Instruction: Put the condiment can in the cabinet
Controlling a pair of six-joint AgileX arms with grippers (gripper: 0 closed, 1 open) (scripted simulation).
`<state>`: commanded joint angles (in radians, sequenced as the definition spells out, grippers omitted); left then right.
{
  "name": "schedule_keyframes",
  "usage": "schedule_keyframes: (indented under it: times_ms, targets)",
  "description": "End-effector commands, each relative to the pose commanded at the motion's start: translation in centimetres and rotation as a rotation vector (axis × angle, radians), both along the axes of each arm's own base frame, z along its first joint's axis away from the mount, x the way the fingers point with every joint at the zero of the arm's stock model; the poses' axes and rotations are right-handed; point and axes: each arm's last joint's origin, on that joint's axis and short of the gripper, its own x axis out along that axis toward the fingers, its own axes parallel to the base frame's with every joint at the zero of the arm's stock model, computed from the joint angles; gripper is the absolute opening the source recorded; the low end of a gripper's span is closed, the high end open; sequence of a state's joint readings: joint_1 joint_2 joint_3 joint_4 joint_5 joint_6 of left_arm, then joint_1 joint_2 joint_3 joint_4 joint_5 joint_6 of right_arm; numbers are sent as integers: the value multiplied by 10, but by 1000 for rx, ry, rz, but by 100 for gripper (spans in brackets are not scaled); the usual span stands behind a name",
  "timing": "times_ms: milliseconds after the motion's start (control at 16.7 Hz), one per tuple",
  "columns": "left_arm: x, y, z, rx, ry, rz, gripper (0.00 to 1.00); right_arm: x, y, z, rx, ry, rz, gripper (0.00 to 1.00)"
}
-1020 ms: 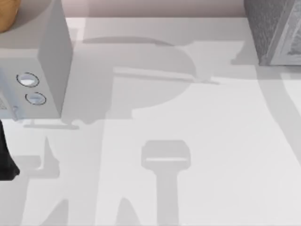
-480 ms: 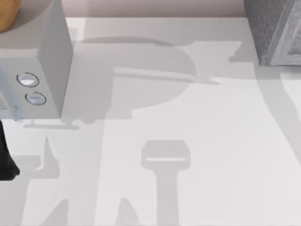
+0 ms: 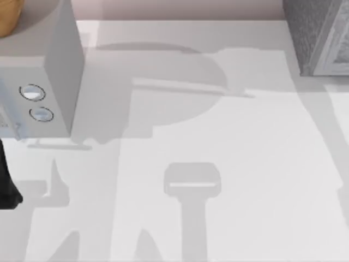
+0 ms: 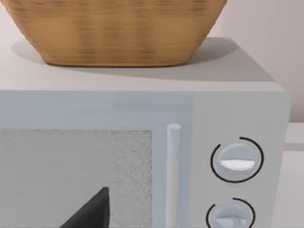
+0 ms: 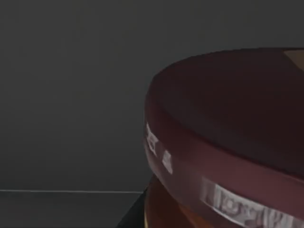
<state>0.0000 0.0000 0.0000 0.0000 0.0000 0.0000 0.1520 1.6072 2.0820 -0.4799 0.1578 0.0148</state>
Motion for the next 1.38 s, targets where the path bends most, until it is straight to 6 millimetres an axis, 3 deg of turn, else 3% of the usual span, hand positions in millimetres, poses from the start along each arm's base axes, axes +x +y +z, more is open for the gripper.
schedule_keyframes:
  times_ms: [360, 720, 1380]
  targets:
    - [0, 0, 0, 0, 0, 0, 100, 66, -4, -16, 3, 0, -5, 0]
    - [0, 0, 0, 0, 0, 0, 100, 76, -6, -19, 5, -2, -8, 0]
    - [0, 0, 0, 0, 0, 0, 100, 76, -6, -19, 5, -2, -8, 83]
